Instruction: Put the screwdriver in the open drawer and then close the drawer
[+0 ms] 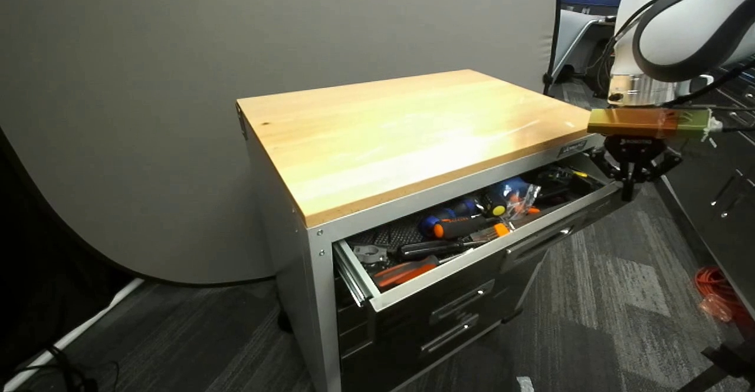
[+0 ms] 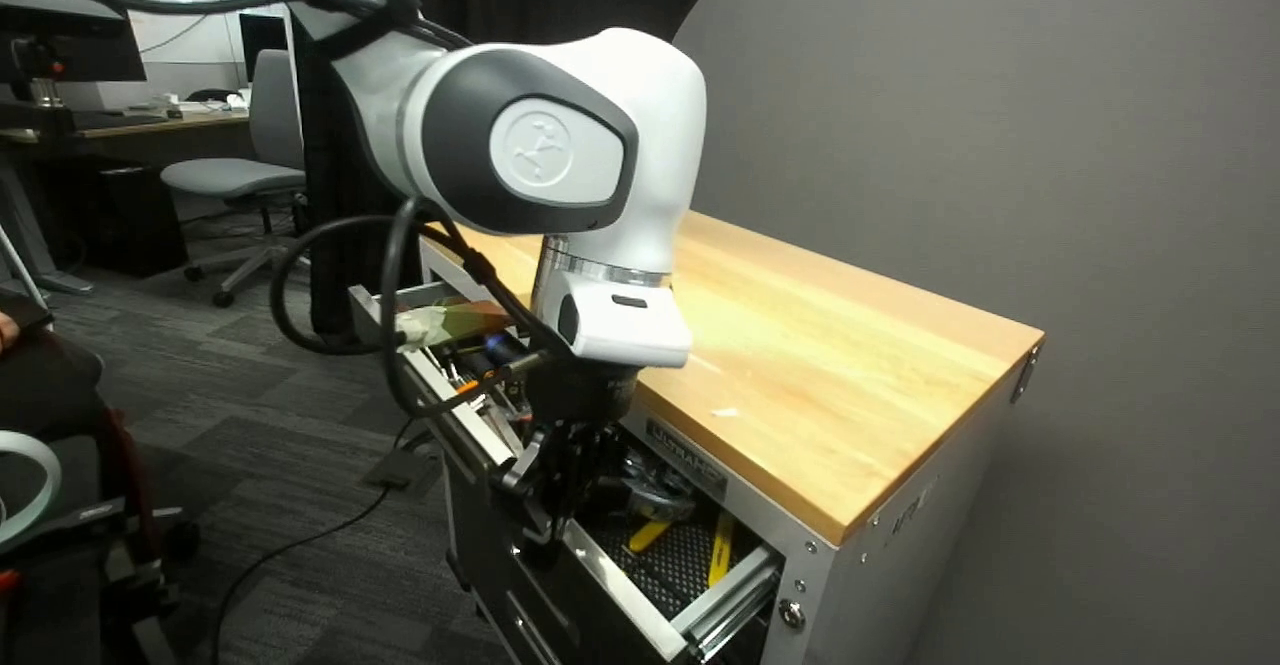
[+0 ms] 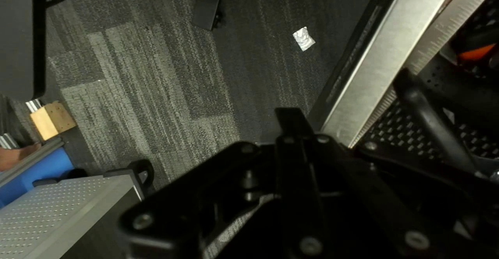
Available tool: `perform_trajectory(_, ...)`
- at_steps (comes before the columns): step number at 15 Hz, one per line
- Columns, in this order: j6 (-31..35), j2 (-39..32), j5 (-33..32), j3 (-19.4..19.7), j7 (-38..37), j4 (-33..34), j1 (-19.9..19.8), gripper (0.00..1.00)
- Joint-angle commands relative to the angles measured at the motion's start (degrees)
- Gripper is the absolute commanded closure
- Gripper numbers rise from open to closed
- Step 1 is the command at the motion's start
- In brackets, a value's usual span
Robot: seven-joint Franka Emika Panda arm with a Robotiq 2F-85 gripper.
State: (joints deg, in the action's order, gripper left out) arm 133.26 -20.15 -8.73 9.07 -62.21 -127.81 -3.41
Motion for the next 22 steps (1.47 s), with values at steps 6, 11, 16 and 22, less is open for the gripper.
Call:
perform_trajectory(6,4.3,-6.8,10.3,-2.8,2.8,10.3,0.9,1.0)
perform_trajectory(11,4.0,4.7,13.3,-2.4,4.2,3.4,1.8,1.0)
perform_trajectory(16,2.2,14.6,10.2,-3.9,8.7,4.6,3.3,1.0)
perform_trajectory(22,-8.2,23.5,14.0,-7.6,25.9,1.1,3.5,1.0)
